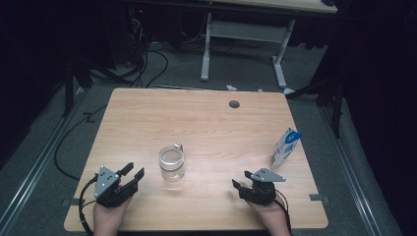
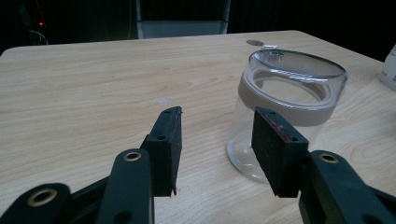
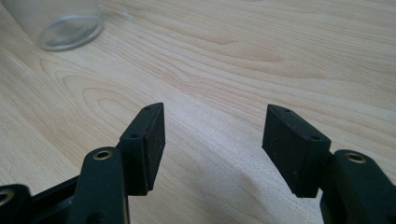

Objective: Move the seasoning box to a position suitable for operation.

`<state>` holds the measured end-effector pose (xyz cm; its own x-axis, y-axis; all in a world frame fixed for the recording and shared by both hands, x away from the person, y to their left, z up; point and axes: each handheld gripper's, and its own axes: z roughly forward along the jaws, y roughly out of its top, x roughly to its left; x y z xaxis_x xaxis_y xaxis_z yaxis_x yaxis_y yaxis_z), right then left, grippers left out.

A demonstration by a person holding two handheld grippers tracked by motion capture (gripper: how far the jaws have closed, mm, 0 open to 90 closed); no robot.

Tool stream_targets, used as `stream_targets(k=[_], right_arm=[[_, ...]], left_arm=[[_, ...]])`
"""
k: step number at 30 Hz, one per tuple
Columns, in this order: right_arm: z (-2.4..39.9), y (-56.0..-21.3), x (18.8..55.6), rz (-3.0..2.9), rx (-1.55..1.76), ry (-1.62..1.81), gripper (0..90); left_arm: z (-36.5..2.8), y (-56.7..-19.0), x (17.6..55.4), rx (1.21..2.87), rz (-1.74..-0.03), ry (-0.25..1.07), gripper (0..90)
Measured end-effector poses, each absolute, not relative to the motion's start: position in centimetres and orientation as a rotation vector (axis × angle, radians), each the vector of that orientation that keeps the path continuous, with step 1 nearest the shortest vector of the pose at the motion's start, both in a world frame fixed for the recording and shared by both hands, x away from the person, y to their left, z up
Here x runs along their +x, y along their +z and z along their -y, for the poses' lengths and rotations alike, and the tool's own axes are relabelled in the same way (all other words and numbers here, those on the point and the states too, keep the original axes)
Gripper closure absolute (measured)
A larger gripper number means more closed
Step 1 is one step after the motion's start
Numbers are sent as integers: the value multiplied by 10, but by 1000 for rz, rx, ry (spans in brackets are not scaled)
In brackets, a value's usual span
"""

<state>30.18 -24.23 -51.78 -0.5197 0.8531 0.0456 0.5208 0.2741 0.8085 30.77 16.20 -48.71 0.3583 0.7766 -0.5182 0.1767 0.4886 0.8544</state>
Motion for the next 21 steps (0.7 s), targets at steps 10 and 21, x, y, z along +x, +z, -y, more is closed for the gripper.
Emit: stream_targets(k=[10,21], right_arm=[[244,-517,302,-2151,1245,1139,394],[245,-517,302,-2153,1244,1146,395]], left_arm=[[-156,-492,319,1031,-1199,466,566],[-144,-488,342,1062,-1198,501,596]])
